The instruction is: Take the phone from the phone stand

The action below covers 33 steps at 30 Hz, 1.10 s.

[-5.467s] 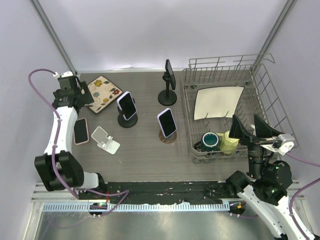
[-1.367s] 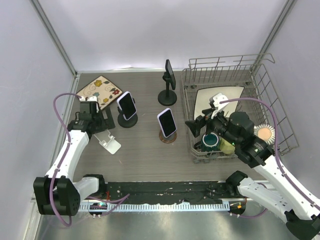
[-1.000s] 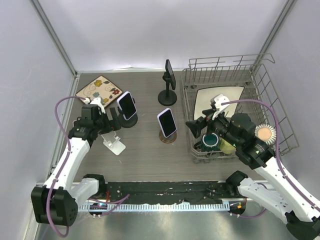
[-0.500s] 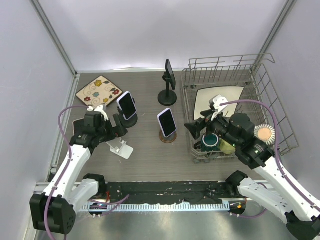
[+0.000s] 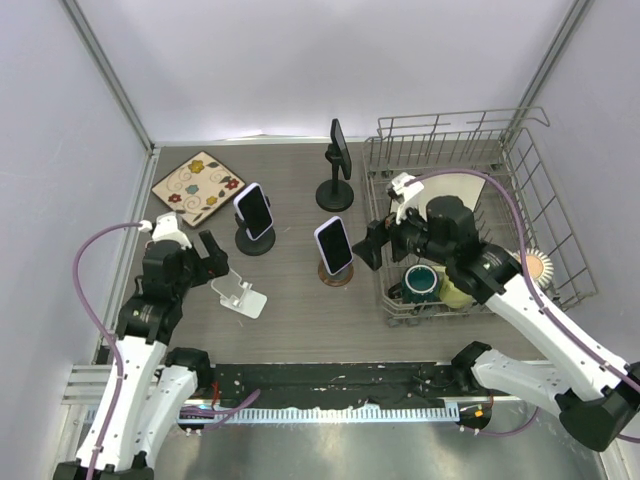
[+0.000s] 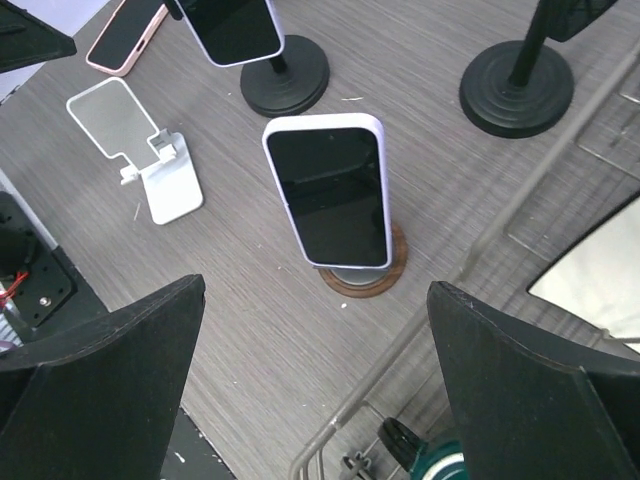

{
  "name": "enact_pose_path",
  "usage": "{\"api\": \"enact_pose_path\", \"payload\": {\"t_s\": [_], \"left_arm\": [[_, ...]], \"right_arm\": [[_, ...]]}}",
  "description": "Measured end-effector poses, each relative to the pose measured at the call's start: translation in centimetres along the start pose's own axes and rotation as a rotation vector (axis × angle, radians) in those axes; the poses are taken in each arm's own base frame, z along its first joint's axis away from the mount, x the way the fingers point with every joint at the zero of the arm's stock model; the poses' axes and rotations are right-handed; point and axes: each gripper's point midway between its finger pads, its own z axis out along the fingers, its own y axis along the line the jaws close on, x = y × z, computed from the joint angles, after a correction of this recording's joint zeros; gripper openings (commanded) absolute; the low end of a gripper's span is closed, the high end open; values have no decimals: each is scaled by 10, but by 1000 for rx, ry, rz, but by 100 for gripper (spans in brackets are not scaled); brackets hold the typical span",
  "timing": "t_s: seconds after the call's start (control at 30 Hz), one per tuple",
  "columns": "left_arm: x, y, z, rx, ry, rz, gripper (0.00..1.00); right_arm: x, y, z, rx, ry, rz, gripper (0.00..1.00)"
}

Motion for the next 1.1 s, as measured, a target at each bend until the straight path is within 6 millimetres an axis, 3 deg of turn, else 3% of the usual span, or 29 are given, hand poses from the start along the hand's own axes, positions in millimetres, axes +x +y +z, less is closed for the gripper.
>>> {"api": "enact_pose_path", "payload": {"t_s": [0.3,0.5,0.8,1.1], "left_arm": [[-11,9,-18,-9,-128,-9,100],[-9,9,-17,-9,-126,-12,100],[-7,9,-16,-7,-118,-16,100],[-3,6,-15,12,-103,-27,100]], "right_arm": [[5,12,33,-23,94,34,98],[11,4,59,79,102,33,99],[-10,-2,87,151,-13,41,99],[4,3,114,167,-4,23,99]]}}
